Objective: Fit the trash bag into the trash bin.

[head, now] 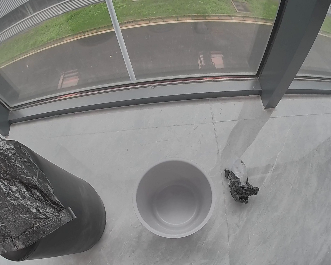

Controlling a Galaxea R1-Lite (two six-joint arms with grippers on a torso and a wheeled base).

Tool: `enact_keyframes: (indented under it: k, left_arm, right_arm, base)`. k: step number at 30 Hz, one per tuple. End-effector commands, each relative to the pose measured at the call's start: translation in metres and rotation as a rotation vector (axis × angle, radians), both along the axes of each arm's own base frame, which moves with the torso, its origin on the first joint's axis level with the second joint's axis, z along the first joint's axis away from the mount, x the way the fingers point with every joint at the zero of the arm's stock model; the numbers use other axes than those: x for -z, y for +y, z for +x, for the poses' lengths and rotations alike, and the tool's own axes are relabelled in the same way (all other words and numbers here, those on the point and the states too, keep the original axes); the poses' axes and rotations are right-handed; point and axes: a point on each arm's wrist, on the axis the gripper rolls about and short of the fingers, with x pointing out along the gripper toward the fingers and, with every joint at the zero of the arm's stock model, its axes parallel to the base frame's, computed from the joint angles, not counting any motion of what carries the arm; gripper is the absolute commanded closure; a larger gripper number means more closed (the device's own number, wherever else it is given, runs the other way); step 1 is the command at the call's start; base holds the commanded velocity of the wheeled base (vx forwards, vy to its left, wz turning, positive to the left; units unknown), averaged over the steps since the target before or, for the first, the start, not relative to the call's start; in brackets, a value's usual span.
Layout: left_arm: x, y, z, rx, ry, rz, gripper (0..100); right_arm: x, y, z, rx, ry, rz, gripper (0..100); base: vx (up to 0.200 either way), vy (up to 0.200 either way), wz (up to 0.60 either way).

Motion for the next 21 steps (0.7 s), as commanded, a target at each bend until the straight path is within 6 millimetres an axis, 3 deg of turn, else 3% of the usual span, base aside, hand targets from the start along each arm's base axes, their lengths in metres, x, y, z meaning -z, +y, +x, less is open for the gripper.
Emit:
enact_keyframes:
  k: [1,3,5,8,10,12,14,16,21]
  left_arm:
    - [0.005,0.000,0.000,-0.001,0.002,-0.002,0]
    - [0.005,0.000,0.000,0.001,0.002,-0.002,0]
    - [0.005,0.000,0.000,0.001,0.003,-0.001,0]
    - [0.005,0.000,0.000,-0.001,0.000,-0.004,0]
    - [-0.023,0.000,-0.004,0.002,-0.073,-0.059,0]
    - [-0.074,0.001,-0.005,0.049,-0.117,-0.179,0]
    - [-0.098,0.002,0.003,0.086,-0.093,-0.176,0]
    - [-0.106,0.001,0.012,0.112,-0.046,-0.154,0]
    - [-0.104,-0.004,0.046,0.160,0.134,-0.045,0]
  right_arm:
    - [-0.048,0.004,0.040,-0.165,0.064,0.023,0]
    - [-0.054,0.005,0.047,-0.191,0.068,0.041,0]
    - [-0.071,0.008,0.068,-0.248,0.066,0.062,0]
    - [-0.082,0.015,0.088,-0.326,0.061,0.067,0]
    - [-0.084,0.021,0.102,-0.372,0.073,0.081,0]
    - [-0.082,0.026,0.114,-0.397,0.097,0.104,0]
    - [-0.075,0.030,0.126,-0.407,0.140,0.115,0]
    - [-0.067,0.032,0.134,-0.405,0.170,0.114,0]
    - [-0.049,0.037,0.150,-0.400,0.207,0.112,0]
  base:
    - [0.000,0.000,0.00]
    - [0.000,0.000,0.00]
    - [0.000,0.000,0.00]
    - [0.000,0.000,0.00]
    - [0.000,0.000,0.00]
    - [0.000,0.000,0.00]
    - [0.000,0.000,0.00]
    - [0.000,0.000,0.00]
    - [0.000,0.000,0.00]
